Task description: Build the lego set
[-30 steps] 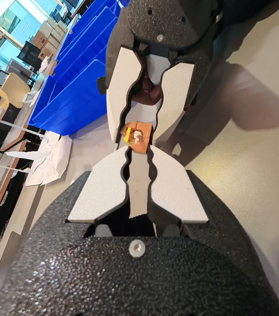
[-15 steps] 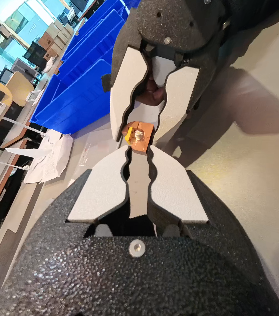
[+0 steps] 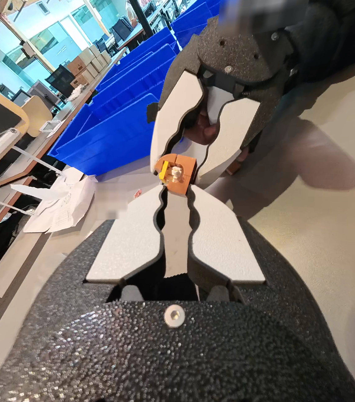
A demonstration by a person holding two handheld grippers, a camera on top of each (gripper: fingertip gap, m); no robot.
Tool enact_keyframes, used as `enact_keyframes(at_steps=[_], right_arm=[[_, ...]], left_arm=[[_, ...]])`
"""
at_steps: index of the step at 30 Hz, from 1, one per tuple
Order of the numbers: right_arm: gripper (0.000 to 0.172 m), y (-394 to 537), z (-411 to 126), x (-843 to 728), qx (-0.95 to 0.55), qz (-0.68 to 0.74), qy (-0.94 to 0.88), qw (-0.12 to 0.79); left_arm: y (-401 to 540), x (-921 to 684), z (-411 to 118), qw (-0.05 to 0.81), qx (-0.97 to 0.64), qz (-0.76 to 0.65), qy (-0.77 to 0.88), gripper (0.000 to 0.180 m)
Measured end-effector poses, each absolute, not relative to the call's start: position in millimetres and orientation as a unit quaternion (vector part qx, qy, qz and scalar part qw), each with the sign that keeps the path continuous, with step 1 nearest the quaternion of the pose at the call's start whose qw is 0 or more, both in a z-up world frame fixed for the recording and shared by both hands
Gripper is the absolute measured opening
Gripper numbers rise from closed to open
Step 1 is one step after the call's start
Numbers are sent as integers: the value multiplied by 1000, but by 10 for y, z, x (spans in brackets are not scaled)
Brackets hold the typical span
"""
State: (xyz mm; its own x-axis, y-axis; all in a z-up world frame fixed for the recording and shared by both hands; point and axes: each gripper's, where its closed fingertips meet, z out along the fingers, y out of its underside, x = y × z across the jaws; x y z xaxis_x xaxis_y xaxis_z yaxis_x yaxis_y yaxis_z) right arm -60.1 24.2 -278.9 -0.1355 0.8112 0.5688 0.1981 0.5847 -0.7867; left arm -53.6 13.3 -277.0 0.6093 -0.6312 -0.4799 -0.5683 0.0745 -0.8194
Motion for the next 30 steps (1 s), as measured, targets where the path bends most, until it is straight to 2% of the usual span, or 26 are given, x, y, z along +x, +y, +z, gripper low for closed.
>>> enact_keyframes(at_steps=[23, 26, 30], right_arm=[[35, 275, -2747, -599, -379, 293, -690, 543], [35, 298, -2705, -584, -377, 297, -685, 548], [35, 298, -2658, -576, -367, 301, -681, 558]], left_arm=[[163, -533, -2715, 607, -674, -49, 417, 18], [153, -561, -2650, 614, -681, -107, 385, 23], [127, -577, -2541, 584, -698, -304, 282, 30]])
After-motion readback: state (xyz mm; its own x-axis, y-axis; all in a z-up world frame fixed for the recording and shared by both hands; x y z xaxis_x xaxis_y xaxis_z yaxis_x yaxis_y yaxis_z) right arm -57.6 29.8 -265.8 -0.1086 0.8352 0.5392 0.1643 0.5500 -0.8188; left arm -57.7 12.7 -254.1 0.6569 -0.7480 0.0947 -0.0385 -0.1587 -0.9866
